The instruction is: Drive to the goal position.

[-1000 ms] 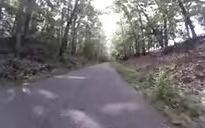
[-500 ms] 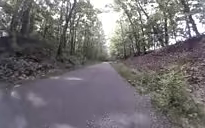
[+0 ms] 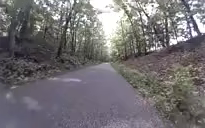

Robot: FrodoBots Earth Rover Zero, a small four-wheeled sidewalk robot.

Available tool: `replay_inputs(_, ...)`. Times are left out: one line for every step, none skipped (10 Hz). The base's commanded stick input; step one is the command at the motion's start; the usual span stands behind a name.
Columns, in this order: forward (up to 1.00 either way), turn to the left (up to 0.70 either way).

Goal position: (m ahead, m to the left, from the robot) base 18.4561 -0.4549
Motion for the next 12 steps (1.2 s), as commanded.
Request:
replay_inputs(0.70, -0.11)
replay_inputs(0.70, -0.08)
replay_inputs(0.70, -0.04)
replay_inputs(0.70, 0.00)
replay_inputs(0.70, 0.00)
replay_inputs(0.70, 0.00)
replay_inputs(0.70, 0.00)
replay_inputs(0.70, 0.00)
replay_inputs(0.70, 0.00)
replay_inputs(0.70, 0.00)
replay_inputs(0.70, 0.00)
replay_inputs(0.70, 0.00)
